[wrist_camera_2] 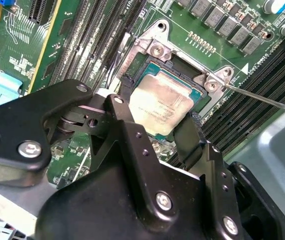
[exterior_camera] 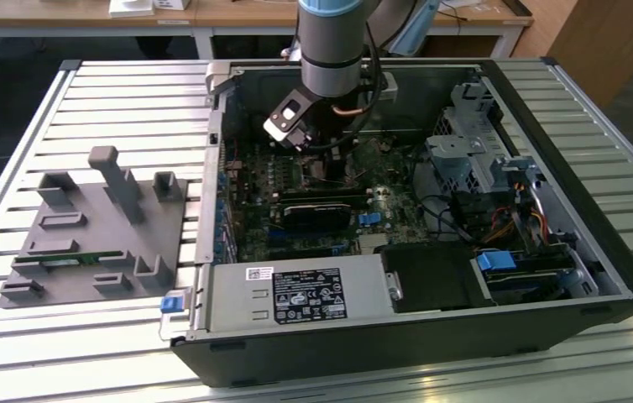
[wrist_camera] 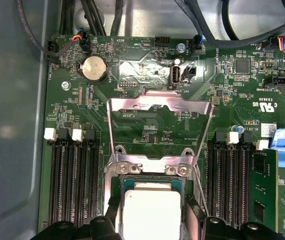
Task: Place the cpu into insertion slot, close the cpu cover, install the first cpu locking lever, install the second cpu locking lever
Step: 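Place the cpu into insertion slot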
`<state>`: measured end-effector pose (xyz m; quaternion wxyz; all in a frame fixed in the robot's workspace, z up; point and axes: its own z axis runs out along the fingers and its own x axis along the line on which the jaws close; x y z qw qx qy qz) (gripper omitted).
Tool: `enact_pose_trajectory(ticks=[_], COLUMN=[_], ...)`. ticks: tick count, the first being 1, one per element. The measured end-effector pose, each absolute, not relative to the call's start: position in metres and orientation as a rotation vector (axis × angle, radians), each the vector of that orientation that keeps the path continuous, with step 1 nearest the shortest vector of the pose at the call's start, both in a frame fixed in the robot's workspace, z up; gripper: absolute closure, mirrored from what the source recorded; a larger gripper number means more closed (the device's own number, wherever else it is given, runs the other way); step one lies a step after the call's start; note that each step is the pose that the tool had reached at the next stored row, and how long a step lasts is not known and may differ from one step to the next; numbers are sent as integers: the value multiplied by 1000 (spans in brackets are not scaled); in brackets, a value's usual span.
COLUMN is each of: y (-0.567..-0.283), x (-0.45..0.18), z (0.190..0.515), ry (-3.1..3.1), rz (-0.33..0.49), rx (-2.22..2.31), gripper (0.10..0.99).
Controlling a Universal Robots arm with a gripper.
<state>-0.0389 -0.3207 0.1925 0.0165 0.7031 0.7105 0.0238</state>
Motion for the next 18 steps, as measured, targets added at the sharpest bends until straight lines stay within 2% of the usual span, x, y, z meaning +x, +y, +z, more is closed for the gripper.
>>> enact_pose_trajectory(ticks=[18], y=[-321], x=[-39], z=[211], ry=[2209], rz=[74], rx=[2186], gripper=[490])
